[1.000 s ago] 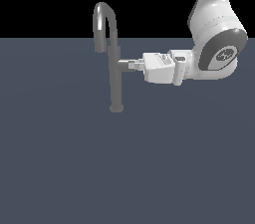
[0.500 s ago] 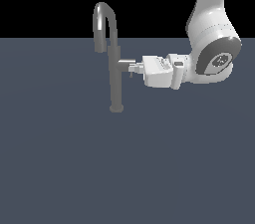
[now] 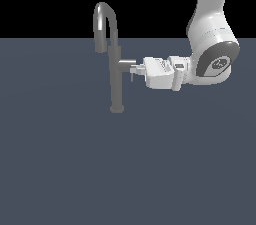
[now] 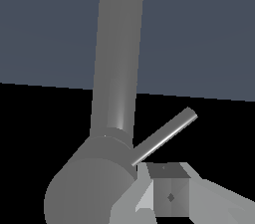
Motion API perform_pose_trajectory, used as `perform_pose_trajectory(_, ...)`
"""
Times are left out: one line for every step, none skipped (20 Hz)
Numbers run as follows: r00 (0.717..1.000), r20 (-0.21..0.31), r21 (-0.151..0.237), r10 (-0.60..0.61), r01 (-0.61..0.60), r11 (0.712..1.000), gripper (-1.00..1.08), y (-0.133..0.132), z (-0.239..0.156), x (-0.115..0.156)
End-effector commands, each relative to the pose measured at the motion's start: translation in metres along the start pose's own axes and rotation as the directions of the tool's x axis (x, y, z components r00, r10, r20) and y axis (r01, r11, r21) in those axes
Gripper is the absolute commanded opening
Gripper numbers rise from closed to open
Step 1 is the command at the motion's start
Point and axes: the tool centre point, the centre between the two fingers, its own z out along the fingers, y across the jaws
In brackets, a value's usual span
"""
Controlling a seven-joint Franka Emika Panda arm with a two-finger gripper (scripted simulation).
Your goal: Turn on the faucet by rotating a designated handle.
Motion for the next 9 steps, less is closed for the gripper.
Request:
perform_pose_trajectory(0.999, -0.013, 0.015, 0.032, -0.032, 0.999, -1.0, -0.005, 0.003, 0.028)
perform_pose_trajectory(0.999, -0.013, 0.016, 0.036, -0.036, 0.999, -1.0, -0.006, 0.003, 0.032)
perform_pose_trajectory(0.999, -0.014, 0.017, 0.041, -0.041, 0.999, -1.0, -0.007, 0.003, 0.036)
perform_pose_trajectory(0.999, -0.015, 0.018, 0.046, -0.045, 0.999, -1.0, -0.008, 0.003, 0.041)
perform_pose_trajectory(0.999, -0.016, 0.019, 0.05, -0.05, 0.999, -1.0, -0.009, 0.002, 0.045)
perform_pose_trajectory(0.998, -0.016, 0.019, 0.055, -0.055, 0.998, -1.0, -0.01, 0.002, 0.049)
perform_pose_trajectory(0.998, -0.017, 0.02, 0.059, -0.059, 0.998, -1.0, -0.011, 0.002, 0.053)
perform_pose_trajectory(0.998, -0.018, 0.021, 0.064, -0.064, 0.998, -1.0, -0.012, 0.002, 0.057)
perform_pose_trajectory(0.998, -0.018, 0.021, 0.064, -0.064, 0.998, -1.0, -0.012, 0.002, 0.057)
